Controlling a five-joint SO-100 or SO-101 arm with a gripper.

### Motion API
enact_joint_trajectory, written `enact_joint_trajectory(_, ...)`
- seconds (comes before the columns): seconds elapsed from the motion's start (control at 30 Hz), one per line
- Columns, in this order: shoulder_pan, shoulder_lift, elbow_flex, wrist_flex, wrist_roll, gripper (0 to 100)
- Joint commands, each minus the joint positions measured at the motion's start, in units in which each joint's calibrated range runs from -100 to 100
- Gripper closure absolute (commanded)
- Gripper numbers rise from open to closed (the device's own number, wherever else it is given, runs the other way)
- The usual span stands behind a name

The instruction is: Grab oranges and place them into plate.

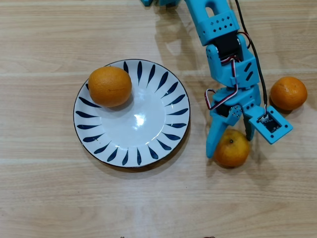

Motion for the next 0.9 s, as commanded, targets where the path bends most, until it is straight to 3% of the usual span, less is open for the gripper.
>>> enact_joint_trajectory(0.0, 0.3, 1.9, -5.3, -0.2, -1.6, 55)
enact_joint_trajectory(0.27, -0.6, 4.7, -5.7, -0.2, -2.9, 55)
enact_joint_trajectory(0.47, -0.4, 4.6, -5.1, -0.1, -2.9, 68)
enact_joint_trajectory(0.7, -0.7, 3.7, -5.0, 0.1, -2.9, 69)
enact_joint_trajectory(0.87, -0.4, -3.1, -4.9, 9.4, -2.5, 69)
